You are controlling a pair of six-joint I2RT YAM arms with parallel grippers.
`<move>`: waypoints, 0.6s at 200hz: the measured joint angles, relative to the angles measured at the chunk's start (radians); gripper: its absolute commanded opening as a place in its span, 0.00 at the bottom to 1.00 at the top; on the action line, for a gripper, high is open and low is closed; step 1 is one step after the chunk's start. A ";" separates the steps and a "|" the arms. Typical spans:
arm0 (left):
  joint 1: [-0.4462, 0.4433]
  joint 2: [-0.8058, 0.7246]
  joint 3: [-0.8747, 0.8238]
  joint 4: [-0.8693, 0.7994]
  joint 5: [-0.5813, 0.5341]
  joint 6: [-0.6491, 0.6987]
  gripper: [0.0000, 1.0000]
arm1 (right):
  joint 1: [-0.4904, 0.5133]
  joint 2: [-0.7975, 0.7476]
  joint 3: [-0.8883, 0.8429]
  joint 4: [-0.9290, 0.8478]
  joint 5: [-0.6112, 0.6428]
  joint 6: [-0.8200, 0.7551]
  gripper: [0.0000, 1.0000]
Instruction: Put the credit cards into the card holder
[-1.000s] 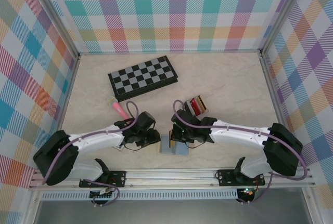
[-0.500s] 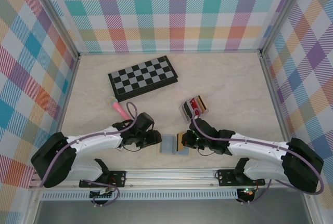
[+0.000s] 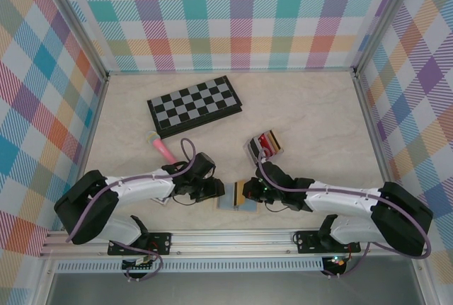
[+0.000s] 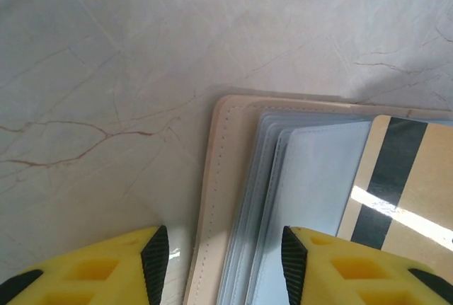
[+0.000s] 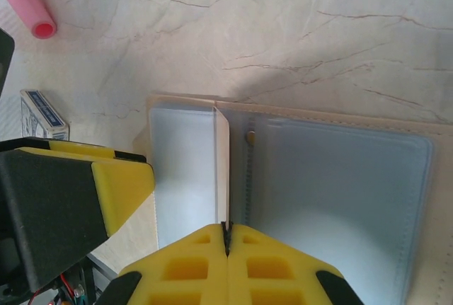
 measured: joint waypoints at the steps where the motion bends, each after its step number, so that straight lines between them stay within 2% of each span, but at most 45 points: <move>1: 0.000 0.000 0.000 0.000 0.000 0.000 0.47 | 0.000 0.000 0.000 0.000 0.000 0.000 0.03; 63: 0.000 0.019 0.015 -0.013 0.000 0.010 0.43 | 0.000 -0.075 -0.023 -0.015 0.001 0.006 0.03; 120: 0.000 0.024 0.021 -0.025 0.000 0.010 0.42 | 0.000 -0.032 -0.031 0.005 -0.001 0.022 0.03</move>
